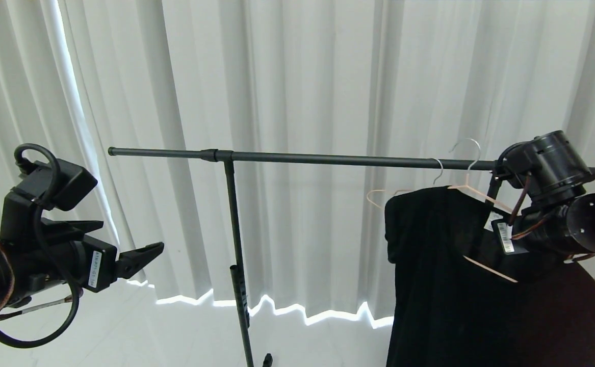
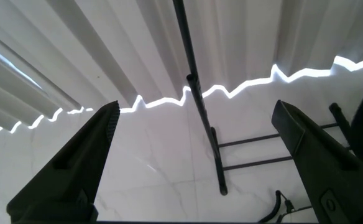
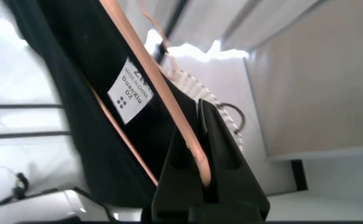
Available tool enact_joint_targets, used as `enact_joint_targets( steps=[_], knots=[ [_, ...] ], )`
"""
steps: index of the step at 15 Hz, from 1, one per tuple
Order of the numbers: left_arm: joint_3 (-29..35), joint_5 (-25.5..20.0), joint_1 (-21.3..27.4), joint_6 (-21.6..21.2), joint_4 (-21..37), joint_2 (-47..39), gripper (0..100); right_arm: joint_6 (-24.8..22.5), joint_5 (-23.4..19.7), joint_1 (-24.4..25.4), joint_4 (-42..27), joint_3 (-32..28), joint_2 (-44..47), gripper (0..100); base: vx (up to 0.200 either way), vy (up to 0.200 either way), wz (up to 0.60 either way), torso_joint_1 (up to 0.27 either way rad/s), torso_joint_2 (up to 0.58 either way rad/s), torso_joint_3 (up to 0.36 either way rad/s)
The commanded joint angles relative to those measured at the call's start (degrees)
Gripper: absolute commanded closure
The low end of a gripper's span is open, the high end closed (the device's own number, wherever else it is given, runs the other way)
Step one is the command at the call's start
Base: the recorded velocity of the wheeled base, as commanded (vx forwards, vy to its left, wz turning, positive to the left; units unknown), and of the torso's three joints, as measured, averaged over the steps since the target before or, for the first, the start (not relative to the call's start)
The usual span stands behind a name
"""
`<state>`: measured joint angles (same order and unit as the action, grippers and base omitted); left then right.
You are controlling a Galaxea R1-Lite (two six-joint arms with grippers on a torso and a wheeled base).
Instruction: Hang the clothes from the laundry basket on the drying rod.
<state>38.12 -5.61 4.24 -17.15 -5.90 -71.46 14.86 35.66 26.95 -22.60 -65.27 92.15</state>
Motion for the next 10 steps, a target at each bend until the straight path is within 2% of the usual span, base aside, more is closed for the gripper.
enact_joint_targets(
  steps=[1,9,10],
  knots=[
    [0.02,-0.02,0.24,0.1,0.01,0.27,0,0.78,0.03,1.26,0.01,-2.06,3.12,100,0.0,0.0,0.0,0.0,0.0,0.0],
    [0.02,-0.11,1.56,0.19,0.01,0.97,0,1.66,0.47,3.28,0.28,-2.32,3.3,100,0.0,0.0,0.0,0.0,0.0,0.0],
    [0.02,-0.11,1.56,0.19,0.01,1.06,0,1.66,0.55,3.37,0.28,-2.32,3.39,100,0.2,0.0,0.0,0.007,0.0,-0.002]
  ],
)
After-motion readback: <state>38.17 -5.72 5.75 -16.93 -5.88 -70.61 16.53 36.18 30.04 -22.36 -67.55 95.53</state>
